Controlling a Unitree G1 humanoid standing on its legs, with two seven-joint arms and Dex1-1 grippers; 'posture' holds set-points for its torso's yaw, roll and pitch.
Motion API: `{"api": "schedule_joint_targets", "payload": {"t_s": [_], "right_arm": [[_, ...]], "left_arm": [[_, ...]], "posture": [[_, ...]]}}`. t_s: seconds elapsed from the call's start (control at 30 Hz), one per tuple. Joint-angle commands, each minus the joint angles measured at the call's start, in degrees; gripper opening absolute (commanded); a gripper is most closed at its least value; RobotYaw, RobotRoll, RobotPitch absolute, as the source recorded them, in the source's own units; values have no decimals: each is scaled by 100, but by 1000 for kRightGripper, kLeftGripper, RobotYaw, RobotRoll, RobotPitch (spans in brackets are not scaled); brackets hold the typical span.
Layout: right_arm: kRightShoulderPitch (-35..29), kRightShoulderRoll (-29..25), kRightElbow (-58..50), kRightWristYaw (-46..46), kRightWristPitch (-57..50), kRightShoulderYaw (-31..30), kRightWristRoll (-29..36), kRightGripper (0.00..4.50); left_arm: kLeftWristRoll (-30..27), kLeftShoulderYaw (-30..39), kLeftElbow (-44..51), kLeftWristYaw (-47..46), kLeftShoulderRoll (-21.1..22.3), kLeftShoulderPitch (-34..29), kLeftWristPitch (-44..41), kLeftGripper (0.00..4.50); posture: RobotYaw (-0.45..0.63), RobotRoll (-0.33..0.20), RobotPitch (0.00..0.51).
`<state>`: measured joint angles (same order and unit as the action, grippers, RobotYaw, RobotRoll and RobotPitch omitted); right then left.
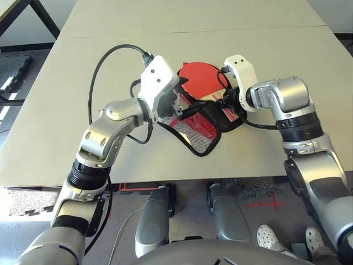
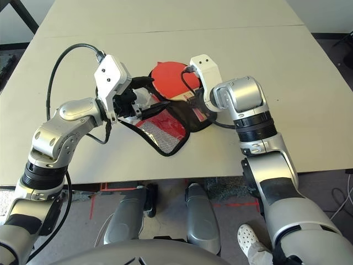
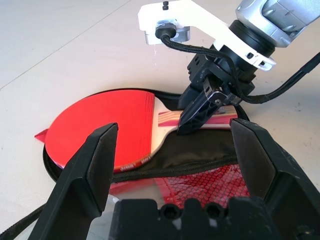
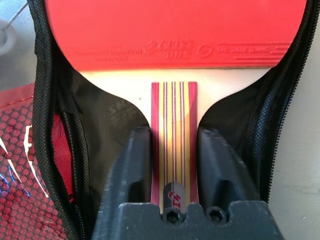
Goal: Store the ping-pong paddle in its case and zip it.
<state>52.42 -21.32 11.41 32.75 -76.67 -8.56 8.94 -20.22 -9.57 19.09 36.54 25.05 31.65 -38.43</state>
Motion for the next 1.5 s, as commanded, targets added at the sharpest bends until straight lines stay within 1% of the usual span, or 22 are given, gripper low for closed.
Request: {"api": "schedule_joint_targets", "payload": {"t_s": [0.03, 0.13, 0.17, 0.3, 0.37, 0.47, 0.53, 0.63, 0.7, 0.77, 0.8, 0.9, 1.03, 1.17, 1.2, 1.37, 1.43, 1.5], "right_arm": [[-39, -165, -124, 133, -96, -77, 197, 3146], [32, -358, -136, 292, -129, -114, 348, 4192], [56, -476, -166, 410, -168, -144, 429, 4480], [112, -1051, -341, 1021, -181, -329, 789, 4480], [135, -1373, -394, 1385, -76, -429, 959, 4480], [103, -1712, -418, 1892, 234, -376, 1200, 4480], [80, -1883, -362, 2163, 453, -249, 1341, 4480], [45, -2029, -164, 2378, 885, -152, 1374, 4480], [32, -2010, 7, 2445, 1076, 5, 1429, 4480], [-22, -1962, 123, 2476, 1249, 206, 1500, 4480], [-49, -1949, 165, 2465, 1289, 283, 1523, 4480], [-107, -1950, 265, 2505, 1369, 441, 1598, 4480], [-64, -1978, 515, 2463, 1491, 603, 1577, 4480], [130, -1881, 943, 2307, 1616, 868, 1579, 4480], [142, -1868, 999, 2301, 1686, 903, 1572, 4480], [208, -1828, 1485, 2110, 2220, 1118, 1426, 4480], [314, -1824, 1790, 1998, 2325, 1303, 1458, 4480], [391, -1826, 1983, 1970, 2411, 1412, 1480, 4480]], "left_arm": [[47, -62, 17, 10, 1, -32, -23, 4500], [45, -30, 31, 6, 21, -21, -31, 4500], [48, 5, 49, -1, 48, -9, -32, 4500], [-53, 320, 147, -19, 231, 117, -150, 4500], [-124, 570, 191, 30, 455, 203, -248, 4500], [-126, 886, 164, 163, 913, 253, -286, 4500], [-107, 1091, 112, 283, 1296, 227, -276, 4500], [1, 1267, 24, 500, 1956, 85, -280, 4500], [21, 1445, -91, 607, 2332, -43, -289, 4500], [53, 1658, -268, 731, 2668, -332, -244, 4500], [56, 1729, -339, 805, 2795, -511, -216, 4500], [128, 1822, -542, 912, 2967, -997, -41, 4500], [132, 1772, -493, 988, 2944, -1459, 44, 4500], [123, 1434, -315, 939, 2666, -1450, 8, 4500], [141, 1356, -297, 914, 2590, -1398, -1, 4500], [49, 730, 35, 857, 2070, -867, -353, 4500], [-10, 374, 247, 713, 1647, -476, -628, 4500], [-6, 175, 330, 630, 1363, -191, -827, 4500]], "posture": [[38, 0, 217], [43, 0, 218], [43, 0, 218], [47, 0, 219], [57, 0, 221], [66, 0, 223], [76, 0, 226], [81, 0, 225], [90, 0, 225], [96, 0, 225], [96, 0, 225], [99, 0, 224], [99, 0, 224], [99, 0, 224], [82, 0, 215], [73, 0, 212], [66, 0, 211], [57, 0, 214]]}}
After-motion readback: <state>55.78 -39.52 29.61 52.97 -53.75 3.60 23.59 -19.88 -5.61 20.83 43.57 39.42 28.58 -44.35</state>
